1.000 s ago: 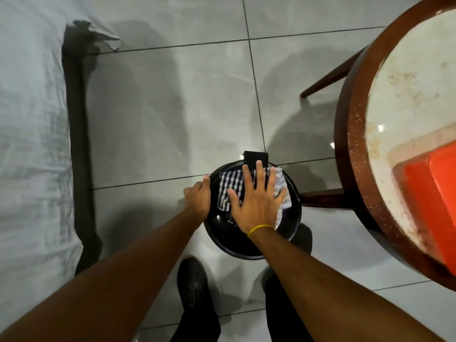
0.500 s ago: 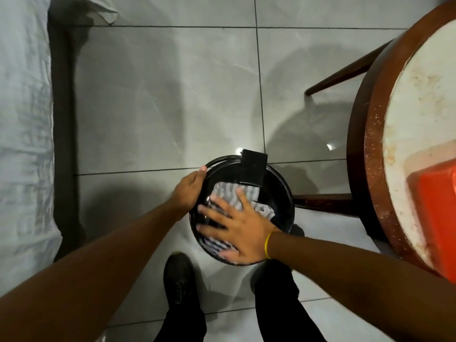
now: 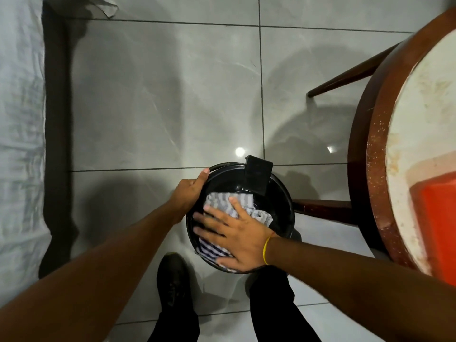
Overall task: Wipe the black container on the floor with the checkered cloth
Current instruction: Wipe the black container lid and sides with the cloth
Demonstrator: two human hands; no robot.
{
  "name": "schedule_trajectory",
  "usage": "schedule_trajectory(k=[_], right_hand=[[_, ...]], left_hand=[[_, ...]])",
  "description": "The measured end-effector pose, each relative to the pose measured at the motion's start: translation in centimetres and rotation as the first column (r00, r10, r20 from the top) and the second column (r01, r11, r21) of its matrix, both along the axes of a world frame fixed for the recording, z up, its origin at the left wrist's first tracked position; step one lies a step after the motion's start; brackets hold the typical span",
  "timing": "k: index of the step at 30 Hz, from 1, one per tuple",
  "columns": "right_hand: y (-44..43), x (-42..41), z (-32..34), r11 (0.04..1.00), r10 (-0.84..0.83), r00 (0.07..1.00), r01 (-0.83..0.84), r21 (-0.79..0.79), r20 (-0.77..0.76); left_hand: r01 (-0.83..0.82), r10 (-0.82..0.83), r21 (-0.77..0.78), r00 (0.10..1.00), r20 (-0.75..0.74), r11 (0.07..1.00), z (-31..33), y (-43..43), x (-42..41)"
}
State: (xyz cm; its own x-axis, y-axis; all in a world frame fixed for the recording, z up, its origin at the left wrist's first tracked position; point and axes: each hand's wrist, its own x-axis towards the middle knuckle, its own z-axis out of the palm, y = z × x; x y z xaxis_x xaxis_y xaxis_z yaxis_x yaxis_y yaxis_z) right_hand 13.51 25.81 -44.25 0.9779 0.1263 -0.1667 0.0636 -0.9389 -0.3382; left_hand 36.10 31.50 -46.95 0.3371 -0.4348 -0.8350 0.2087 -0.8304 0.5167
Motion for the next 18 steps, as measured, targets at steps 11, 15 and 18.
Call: schedule_trajectory(k=[11,15,18], right_hand=[[-2.5,6.9,0.8,0.368,-0.93,0.367,0.914,-0.172,-0.039],[-3.3,5.7,1.4,-0.062,-0.993,-0.079,0.98,-0.19,-0.082],[-2.7,4.4,1.6,-0.281,-0.948,-0.302,0.942,-0.184,-0.101]], left_hand=[[-0.247,0.25,-0.054,0.965,0.08,0.968,-0.7,-1.4,-1.1],[-0.243,0.247,-0.048,0.954,0.171,0.969,-1.2,-1.3,-1.3],[-0.235,0.246,-0.077,0.949,0.198,0.969,-1.2,-1.1,-1.5]])
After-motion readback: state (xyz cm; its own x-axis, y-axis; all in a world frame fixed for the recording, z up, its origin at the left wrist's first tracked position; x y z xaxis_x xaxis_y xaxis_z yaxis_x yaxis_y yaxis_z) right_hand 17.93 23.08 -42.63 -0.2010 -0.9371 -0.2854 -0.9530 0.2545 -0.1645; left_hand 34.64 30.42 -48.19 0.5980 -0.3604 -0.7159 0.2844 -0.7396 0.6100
